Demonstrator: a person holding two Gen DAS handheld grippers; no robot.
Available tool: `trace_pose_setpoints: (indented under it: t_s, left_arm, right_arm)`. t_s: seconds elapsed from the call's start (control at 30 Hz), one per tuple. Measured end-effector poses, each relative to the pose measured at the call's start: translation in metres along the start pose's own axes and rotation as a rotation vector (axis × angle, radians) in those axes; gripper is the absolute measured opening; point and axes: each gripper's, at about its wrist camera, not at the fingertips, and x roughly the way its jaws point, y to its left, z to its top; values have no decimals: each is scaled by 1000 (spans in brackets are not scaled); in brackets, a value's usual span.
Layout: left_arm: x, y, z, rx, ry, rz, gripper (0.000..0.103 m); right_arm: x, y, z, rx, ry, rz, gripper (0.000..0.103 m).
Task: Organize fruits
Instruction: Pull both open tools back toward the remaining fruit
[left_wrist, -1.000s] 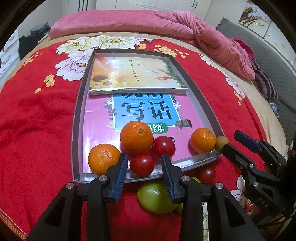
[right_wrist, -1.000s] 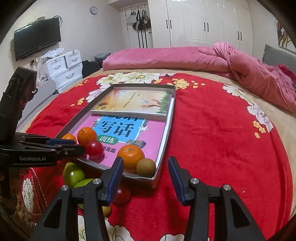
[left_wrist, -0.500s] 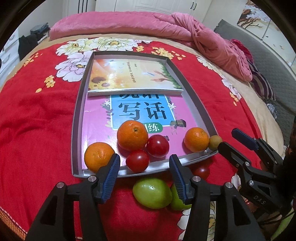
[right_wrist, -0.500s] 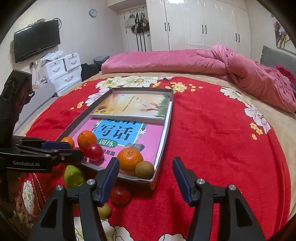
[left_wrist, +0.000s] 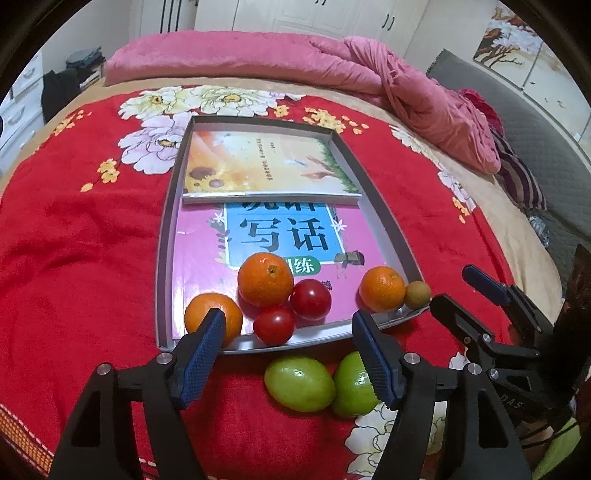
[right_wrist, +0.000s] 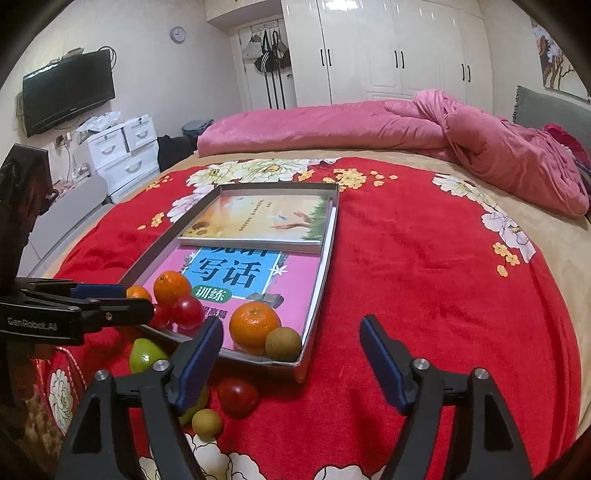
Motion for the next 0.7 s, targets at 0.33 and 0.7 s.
trace_pose_setpoints:
  t_s: [0.33, 0.7]
  left_arm:
    - [-15, 2, 3, -4, -32, -18, 73]
    - [-26, 4, 3, -14, -47, -13, 74]
  right_arm:
    - [-6, -7, 3, 31, -26, -13, 82]
    - [-12, -7, 4, 36, -48, -25, 86]
